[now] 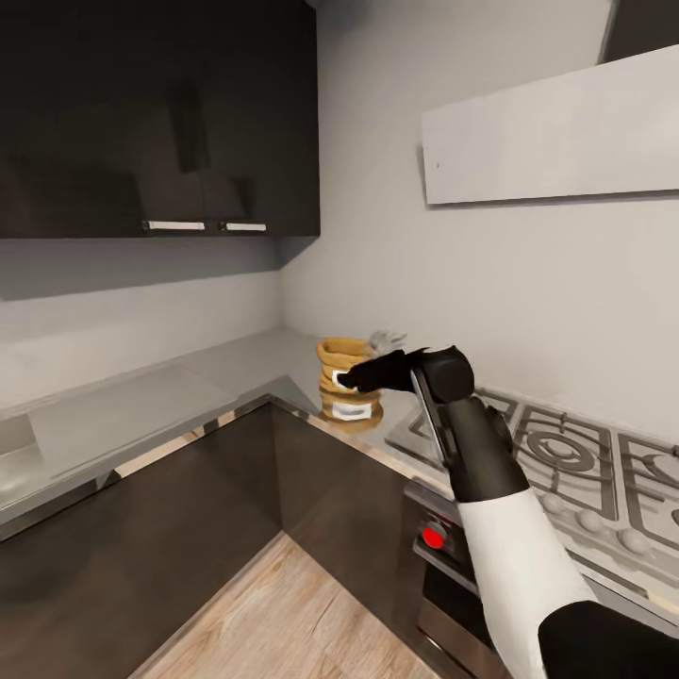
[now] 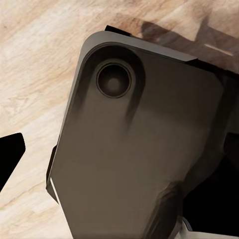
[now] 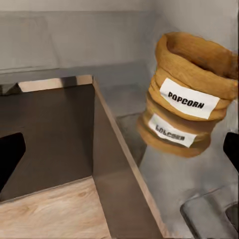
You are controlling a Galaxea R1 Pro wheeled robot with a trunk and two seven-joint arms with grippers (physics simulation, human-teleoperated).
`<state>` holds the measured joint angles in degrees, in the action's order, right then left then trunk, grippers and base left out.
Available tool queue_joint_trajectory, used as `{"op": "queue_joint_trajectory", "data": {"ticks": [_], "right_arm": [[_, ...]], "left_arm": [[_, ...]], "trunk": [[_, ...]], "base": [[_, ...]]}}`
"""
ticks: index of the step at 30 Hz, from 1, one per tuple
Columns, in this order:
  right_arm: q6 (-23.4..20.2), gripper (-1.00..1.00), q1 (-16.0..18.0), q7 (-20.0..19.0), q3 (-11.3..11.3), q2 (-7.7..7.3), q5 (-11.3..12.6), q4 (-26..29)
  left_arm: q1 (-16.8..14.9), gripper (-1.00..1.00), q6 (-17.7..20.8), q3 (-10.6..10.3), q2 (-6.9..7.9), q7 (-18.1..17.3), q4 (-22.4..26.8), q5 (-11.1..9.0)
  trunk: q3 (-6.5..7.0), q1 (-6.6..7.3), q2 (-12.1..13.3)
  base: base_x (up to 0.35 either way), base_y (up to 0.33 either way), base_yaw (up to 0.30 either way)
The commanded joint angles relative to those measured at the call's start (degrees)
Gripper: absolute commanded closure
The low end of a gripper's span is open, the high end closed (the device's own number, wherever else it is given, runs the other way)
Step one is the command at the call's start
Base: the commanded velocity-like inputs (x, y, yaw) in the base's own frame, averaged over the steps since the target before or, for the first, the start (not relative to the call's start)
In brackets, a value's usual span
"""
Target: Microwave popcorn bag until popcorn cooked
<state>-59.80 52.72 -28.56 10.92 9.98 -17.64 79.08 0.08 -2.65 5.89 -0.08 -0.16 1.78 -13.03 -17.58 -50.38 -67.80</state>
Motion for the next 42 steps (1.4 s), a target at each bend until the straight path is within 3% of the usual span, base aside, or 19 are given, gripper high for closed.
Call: {"op": "queue_joint_trajectory", "data": {"ticks": [1, 3, 4, 11, 13, 15, 17, 18, 20, 24, 26, 33, 42], "right_arm": [[-0.2, -1.00, 0.8, -0.1, -0.7, 0.02, -0.7, 0.2], [-0.2, -1.00, 1.4, 2.2, -1.5, 0.02, -1.0, 0.2], [-0.2, -1.00, 1.5, 6.3, -3.0, 0.02, -1.1, 0.2], [-0.2, -1.00, 1.6, 8.0, -5.6, 0.02, -1.2, 0.2], [-0.2, -1.00, 1.6, 9.1, -7.0, 0.02, -1.3, 0.2], [-0.2, -1.00, 2.4, 13.2, -9.7, 0.02, -1.6, -0.6], [-0.2, -1.00, 5.7, 17.5, -11.0, 0.02, -1.6, -7.1], [-0.2, -1.00, 8.6, 19.0, -12.0, 0.02, -1.5, -13.5], [-0.2, -1.00, 15.3, 20.3, -16.3, 0.02, -1.3, -26.0], [-0.2, -1.00, 28.0, 22.1, -22.8, 0.02, -1.2, -43.2], [-0.2, -1.00, 29.9, 24.2, -24.2, 0.02, -1.2, -46.0], [-0.2, -1.00, 30.7, 26.2, -27.8, 0.02, -1.2, -48.1], [-0.2, -1.00, 30.7, 26.2, -27.3, 0.02, -1.6, -48.1]], "left_arm": [[0.0, -1.00, -0.1, 0.4, -0.01, 0.0, 0.1, 0.0], [0.0, -1.00, -0.1, 0.4, -0.01, 0.0, 0.1, 0.0], [0.0, -1.00, -0.1, 0.4, -0.01, -0.1, 0.1, 0.0], [0.0, -1.00, -0.1, 0.4, -0.01, -0.1, 0.1, 0.0], [0.0, -1.00, -0.1, 0.4, -0.01, -0.1, 0.1, 0.1], [0.0, -1.00, -0.1, 0.4, -0.01, -0.1, 0.1, 0.0], [0.0, -1.00, -0.1, 0.4, -0.01, -0.1, 0.1, 0.0], [0.0, -1.00, -0.1, 0.4, -0.01, -0.1, 0.1, 0.0], [0.0, -1.00, -0.1, 0.4, -0.01, -0.1, 0.1, 0.0], [0.0, -1.00, -0.1, 0.4, -0.01, -0.1, 0.1, 0.0], [0.0, -1.00, -0.1, 0.4, -0.01, -0.1, 0.1, 0.0], [0.0, -1.00, -0.2, 0.2, -0.01, -0.5, 0.2, 0.2], [0.0, -1.00, -0.1, 0.2, -0.01, -0.5, 0.1, 0.2]], "trunk": [[-0.07, 0.00, 0.0], [-0.07, 0.00, 0.0], [-0.07, 0.00, 0.0], [-0.07, 0.00, 0.0], [-0.07, 0.00, 0.0], [-0.07, 0.00, 0.0], [-0.07, 0.00, 0.0], [-0.07, 0.00, 0.0], [-0.07, 0.00, 0.0], [-0.07, 0.00, 0.0], [-0.07, 0.00, 0.0], [-0.07, 0.00, 0.0], [-0.07, 0.00, 0.0]], "base": [[0.000, 0.000, 0.000], [0.000, 0.000, 0.000], [0.000, 0.000, 0.000], [0.000, 0.000, 0.000], [0.000, 0.000, 0.000], [0.000, 0.000, 0.000], [0.000, 0.000, 0.000], [0.000, 0.000, 0.000], [0.000, 0.000, 0.000], [0.000, 0.000, 0.000], [0.000, 0.000, 0.000], [0.175, 0.000, 0.000], [0.321, 0.000, 0.000]]}}
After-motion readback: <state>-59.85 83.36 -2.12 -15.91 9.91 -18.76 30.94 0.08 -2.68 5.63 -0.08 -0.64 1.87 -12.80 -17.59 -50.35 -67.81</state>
